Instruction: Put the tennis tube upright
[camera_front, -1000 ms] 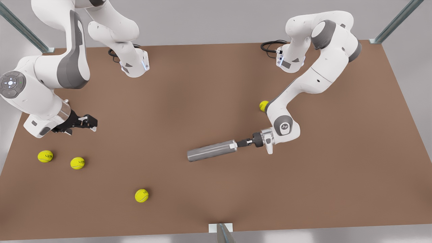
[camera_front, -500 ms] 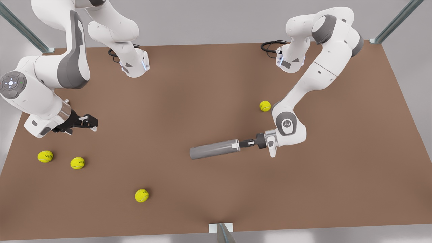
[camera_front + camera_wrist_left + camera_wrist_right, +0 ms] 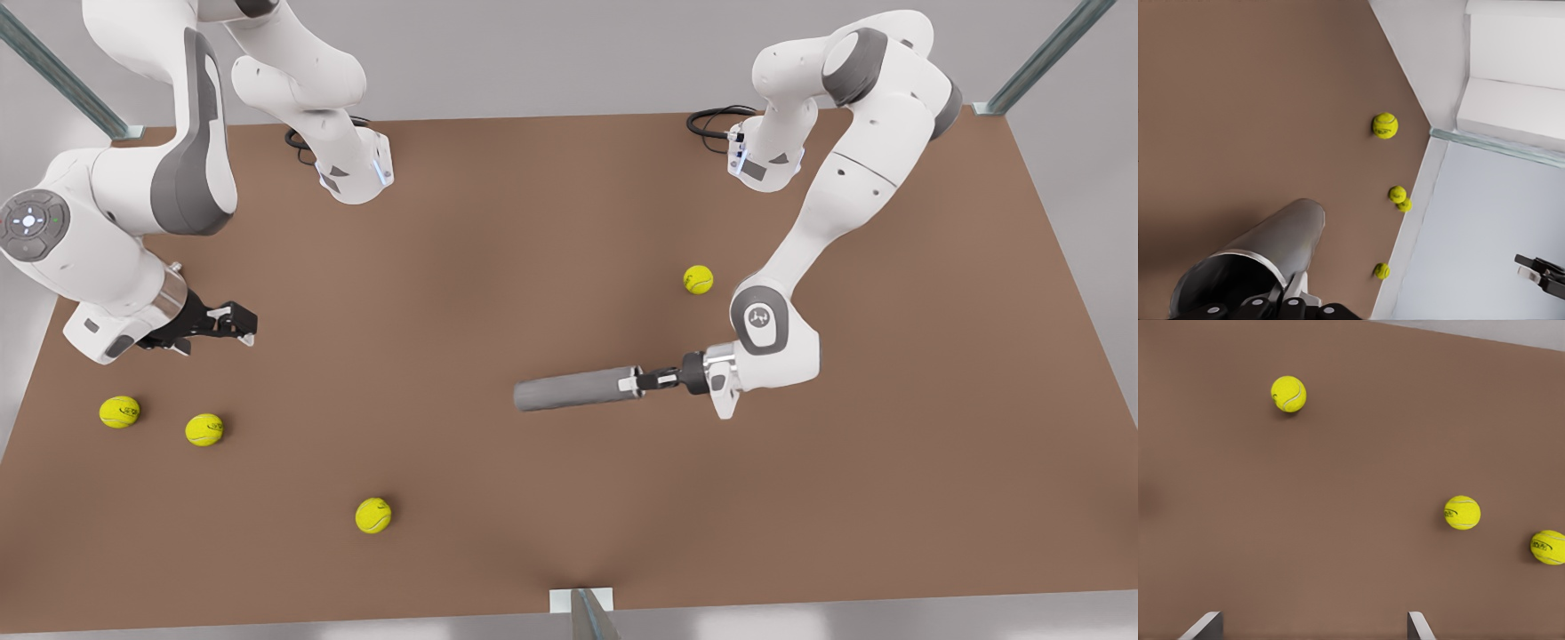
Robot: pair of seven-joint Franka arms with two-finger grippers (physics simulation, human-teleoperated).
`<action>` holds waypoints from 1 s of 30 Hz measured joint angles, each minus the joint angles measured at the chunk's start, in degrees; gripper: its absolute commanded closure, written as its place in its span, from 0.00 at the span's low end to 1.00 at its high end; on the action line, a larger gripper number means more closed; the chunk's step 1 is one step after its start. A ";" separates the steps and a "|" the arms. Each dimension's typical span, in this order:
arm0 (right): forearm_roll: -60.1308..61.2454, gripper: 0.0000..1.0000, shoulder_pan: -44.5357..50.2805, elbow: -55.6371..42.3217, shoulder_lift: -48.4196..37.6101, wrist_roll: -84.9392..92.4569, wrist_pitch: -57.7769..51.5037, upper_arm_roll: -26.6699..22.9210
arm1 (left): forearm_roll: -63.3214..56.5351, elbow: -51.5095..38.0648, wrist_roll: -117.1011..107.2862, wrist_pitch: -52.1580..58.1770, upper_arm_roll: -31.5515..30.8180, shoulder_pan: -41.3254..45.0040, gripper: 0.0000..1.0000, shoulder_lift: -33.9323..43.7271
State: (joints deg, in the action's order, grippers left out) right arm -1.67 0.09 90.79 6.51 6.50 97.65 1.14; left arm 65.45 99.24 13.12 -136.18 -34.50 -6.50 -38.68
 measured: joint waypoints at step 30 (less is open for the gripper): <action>0.09 0.00 -0.04 0.09 0.09 0.09 -0.09 0.00 | -15.19 0.88 -17.12 2.97 -0.20 -2.81 0.79 6.25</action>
State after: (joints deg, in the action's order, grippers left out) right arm -1.58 0.05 90.88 6.60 6.59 97.56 1.14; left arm 50.25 100.12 -4.01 -133.21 -34.70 -9.31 -32.42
